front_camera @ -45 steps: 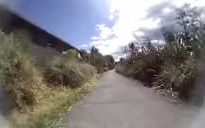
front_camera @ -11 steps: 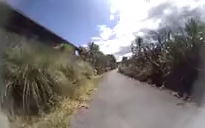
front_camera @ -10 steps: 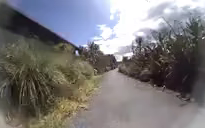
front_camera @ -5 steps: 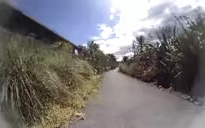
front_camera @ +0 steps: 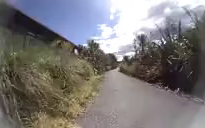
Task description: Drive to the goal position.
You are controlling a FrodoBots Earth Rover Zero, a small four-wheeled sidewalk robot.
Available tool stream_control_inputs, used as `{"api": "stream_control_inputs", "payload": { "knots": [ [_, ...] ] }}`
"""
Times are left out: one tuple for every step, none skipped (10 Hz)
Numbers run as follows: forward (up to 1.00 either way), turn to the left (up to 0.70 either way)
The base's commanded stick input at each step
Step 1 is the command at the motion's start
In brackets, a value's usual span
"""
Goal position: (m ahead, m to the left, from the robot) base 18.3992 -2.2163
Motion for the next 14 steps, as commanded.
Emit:
{"api": "stream_control_inputs", "payload": {
  "knots": [
    [0.7,0.0],
    [0.7,0.0],
    [0.7,0.0],
    [0.7,0.0],
    [0.7,0.0],
    [0.7,-0.01],
    [0.7,-0.03],
    [0.7,-0.05],
    [0.7,-0.06],
    [0.7,-0.09],
    [0.7,-0.11],
    [0.7,-0.12],
    [0.7,-0.12],
    [0.7,-0.12]
  ]
}}
